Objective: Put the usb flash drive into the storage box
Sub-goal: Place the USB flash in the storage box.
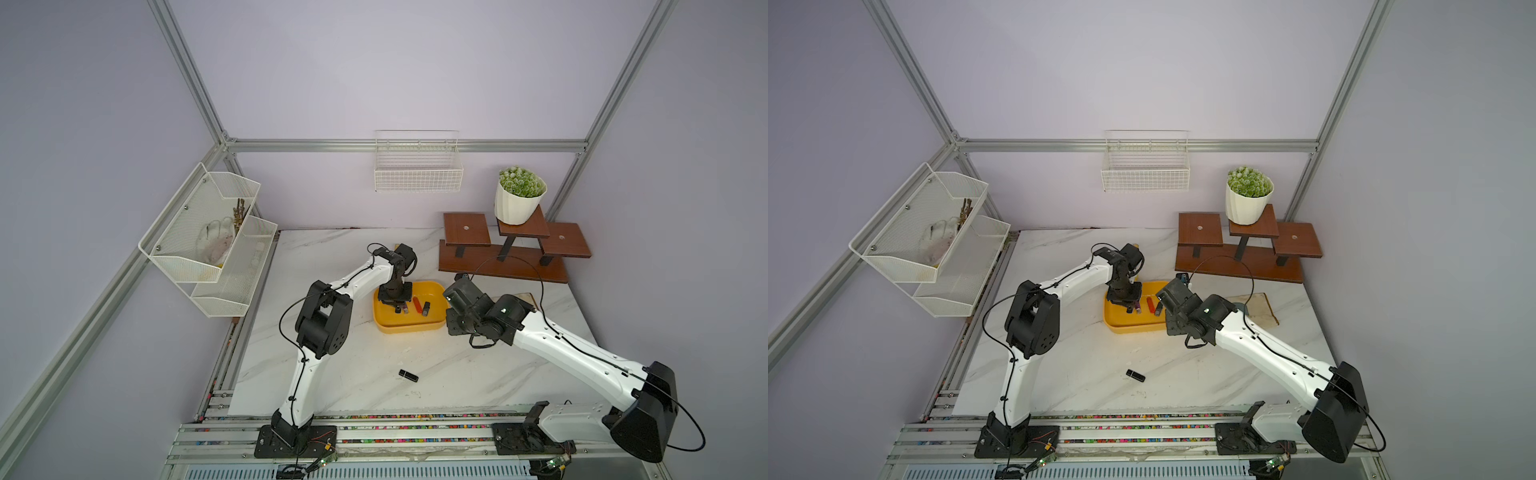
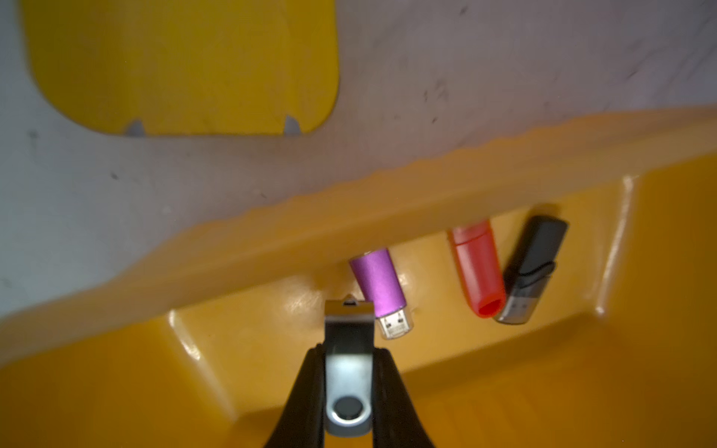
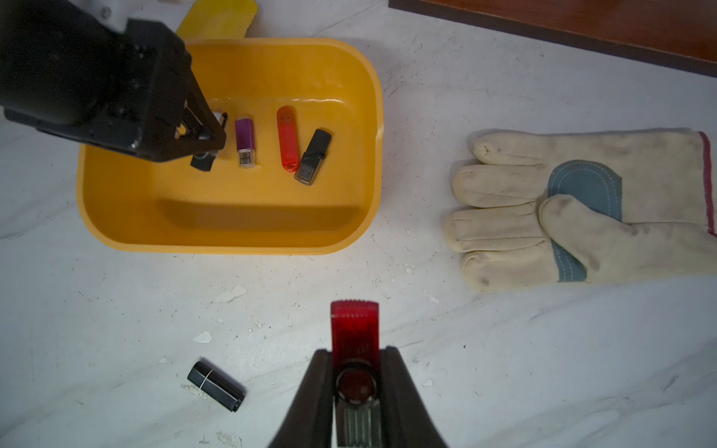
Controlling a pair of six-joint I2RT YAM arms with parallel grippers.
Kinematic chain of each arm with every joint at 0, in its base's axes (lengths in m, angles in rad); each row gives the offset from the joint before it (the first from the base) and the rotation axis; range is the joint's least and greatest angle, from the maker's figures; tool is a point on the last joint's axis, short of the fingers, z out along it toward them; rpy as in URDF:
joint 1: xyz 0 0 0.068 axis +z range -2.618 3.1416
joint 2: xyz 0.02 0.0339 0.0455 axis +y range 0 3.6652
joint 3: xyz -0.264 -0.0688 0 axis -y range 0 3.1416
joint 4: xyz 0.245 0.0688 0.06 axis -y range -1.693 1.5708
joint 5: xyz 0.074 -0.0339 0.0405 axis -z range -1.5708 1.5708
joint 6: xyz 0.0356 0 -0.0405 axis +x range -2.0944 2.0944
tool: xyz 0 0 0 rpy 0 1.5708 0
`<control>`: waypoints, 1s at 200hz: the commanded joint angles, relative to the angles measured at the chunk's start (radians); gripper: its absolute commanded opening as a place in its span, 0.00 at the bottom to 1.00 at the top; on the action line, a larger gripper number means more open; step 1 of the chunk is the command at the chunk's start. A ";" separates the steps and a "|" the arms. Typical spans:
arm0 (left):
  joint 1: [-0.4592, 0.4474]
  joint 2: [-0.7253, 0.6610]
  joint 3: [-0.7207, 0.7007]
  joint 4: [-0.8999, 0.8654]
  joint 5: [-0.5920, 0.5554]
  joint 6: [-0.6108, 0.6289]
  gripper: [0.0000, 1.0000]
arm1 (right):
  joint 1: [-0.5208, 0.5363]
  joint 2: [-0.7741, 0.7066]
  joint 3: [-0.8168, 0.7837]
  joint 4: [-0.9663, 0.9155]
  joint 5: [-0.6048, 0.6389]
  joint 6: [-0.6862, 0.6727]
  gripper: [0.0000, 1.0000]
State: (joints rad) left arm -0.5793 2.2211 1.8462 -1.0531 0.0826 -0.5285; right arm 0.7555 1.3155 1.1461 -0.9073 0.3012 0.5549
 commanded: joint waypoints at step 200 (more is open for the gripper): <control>0.058 -0.215 0.276 -0.202 -0.068 0.007 0.55 | -0.065 0.196 0.080 0.187 -0.076 -0.157 0.00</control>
State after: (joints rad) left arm -0.5671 2.1311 1.9781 -1.0939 0.0551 -0.5819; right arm 0.7109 1.4384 1.1587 -0.8032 0.2401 0.4675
